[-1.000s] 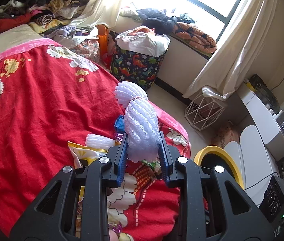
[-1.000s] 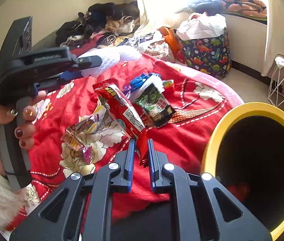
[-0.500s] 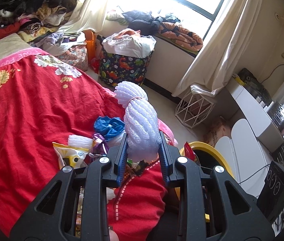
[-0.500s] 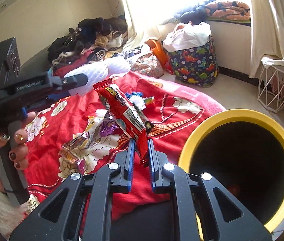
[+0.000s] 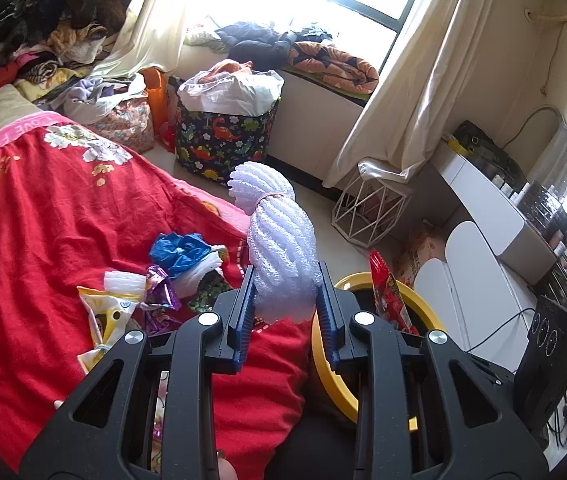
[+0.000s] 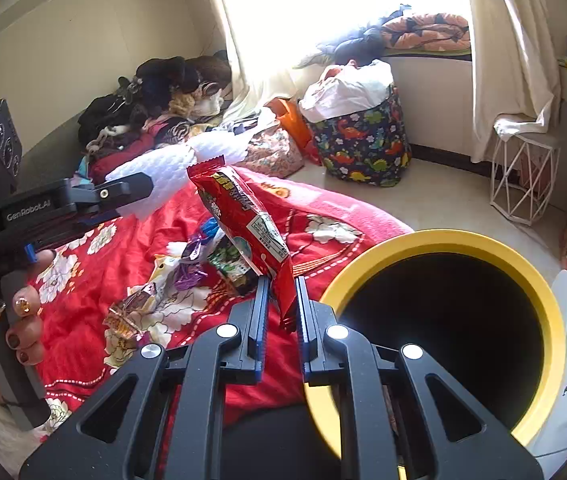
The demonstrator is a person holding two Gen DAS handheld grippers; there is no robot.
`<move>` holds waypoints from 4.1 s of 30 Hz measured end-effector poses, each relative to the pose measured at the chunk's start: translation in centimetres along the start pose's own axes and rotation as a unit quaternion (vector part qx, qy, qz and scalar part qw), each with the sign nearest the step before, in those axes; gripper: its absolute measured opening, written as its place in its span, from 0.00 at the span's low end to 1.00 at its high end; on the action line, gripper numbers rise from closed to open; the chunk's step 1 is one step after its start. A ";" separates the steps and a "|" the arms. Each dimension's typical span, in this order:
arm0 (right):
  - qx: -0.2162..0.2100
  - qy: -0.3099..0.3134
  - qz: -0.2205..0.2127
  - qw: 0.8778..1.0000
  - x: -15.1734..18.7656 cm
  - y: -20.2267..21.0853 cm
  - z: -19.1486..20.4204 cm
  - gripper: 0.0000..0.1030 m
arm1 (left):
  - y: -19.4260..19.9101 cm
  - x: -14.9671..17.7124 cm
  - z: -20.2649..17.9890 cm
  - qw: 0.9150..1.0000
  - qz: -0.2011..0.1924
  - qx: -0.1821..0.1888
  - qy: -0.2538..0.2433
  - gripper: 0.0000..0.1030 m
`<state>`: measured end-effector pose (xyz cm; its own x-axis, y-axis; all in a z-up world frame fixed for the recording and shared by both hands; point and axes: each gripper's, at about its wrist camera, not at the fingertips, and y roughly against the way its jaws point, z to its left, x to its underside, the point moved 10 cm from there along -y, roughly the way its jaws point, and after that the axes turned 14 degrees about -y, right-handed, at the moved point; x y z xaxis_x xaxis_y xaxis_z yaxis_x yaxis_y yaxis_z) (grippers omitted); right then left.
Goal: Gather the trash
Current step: 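Carry the knitted toy and red wrapper over the trash bin, then open both tools to drop the toy and wrapper into the bin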
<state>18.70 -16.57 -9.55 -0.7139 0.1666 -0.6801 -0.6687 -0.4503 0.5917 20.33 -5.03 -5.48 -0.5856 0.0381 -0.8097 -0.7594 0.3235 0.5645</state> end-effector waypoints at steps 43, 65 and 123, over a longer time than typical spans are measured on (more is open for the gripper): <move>0.100 -0.103 -0.047 0.989 -1.6 2.9 -11.8 0.12 | -3.3 3.0 -10.5 0.992 0.046 0.082 -0.081 0.21; 0.131 -0.165 -0.031 0.977 0.1 2.4 -17.7 0.15 | -7.5 6.5 -14.4 0.982 0.106 0.108 -0.112 0.22; 0.088 -0.039 -0.080 0.992 -1.2 2.3 -5.4 0.79 | -0.2 1.3 -0.8 0.999 -0.015 -0.036 -0.013 0.89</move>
<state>19.10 -22.53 -9.67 -0.6050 0.2938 -0.7401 -0.7958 -0.2539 0.5497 19.53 -5.77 -6.55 -0.5558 0.0550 -0.8295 -0.7952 0.2558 0.5498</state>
